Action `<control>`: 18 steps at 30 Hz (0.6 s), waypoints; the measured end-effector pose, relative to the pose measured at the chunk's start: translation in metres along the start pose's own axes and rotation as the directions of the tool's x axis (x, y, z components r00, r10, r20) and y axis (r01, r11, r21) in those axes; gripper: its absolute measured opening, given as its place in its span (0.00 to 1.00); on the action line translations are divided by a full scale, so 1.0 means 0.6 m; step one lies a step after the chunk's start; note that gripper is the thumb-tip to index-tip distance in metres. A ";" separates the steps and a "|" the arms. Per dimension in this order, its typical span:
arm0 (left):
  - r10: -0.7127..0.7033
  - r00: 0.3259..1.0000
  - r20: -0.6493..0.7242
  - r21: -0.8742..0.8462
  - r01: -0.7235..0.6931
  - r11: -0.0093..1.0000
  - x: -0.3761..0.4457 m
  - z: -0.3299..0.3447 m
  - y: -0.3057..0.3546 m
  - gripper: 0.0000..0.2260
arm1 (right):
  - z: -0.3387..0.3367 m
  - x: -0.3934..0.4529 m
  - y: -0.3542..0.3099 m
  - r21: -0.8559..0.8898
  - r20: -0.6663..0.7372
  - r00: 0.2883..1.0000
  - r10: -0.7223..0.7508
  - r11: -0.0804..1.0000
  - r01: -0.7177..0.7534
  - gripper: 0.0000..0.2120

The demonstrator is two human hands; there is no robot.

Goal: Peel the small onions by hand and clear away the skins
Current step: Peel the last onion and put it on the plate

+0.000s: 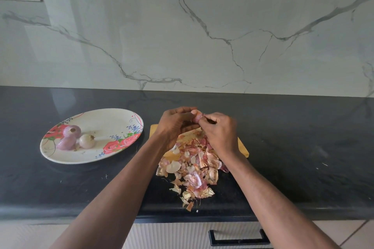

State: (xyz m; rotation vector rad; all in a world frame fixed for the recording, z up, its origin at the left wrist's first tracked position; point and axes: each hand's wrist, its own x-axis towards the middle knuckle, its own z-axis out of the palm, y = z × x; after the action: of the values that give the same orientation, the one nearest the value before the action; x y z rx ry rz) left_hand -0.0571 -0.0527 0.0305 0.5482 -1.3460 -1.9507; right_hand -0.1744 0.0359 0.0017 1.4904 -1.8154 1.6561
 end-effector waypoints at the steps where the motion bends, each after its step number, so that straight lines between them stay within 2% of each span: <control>1: 0.010 1.000 0.006 0.018 -0.010 1.000 0.000 0.000 -0.001 0.07 | -0.001 0.000 0.001 -0.016 -0.003 1.000 -0.009 1.000 0.009 0.20; 7: 0.079 0.996 0.042 0.133 -0.084 0.988 0.000 0.000 -0.009 0.07 | -0.003 -0.002 0.005 -0.081 -0.008 0.998 -0.058 0.995 0.057 0.17; 11: 0.083 0.994 0.069 0.152 -0.092 0.984 -0.001 0.000 -0.009 0.07 | -0.005 -0.002 0.003 -0.092 -0.011 0.999 -0.050 0.995 0.049 0.16; 13: 0.073 0.993 0.089 0.133 -0.085 0.987 -0.001 0.000 -0.010 0.06 | -0.005 -0.003 0.003 -0.074 -0.010 1.000 0.009 0.997 -0.009 0.13; 18: 0.018 0.990 0.138 -0.003 -0.018 1.000 -0.002 0.000 -0.004 0.09 | -0.008 -0.001 -0.016 0.126 0.031 0.951 0.308 0.943 -0.309 0.11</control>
State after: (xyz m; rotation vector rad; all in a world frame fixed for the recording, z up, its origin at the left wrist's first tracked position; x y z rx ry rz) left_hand -0.0570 -0.0516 0.0280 0.4047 -1.4293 -2.0055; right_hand -0.1686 0.0419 0.0085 1.3161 -2.0696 1.9458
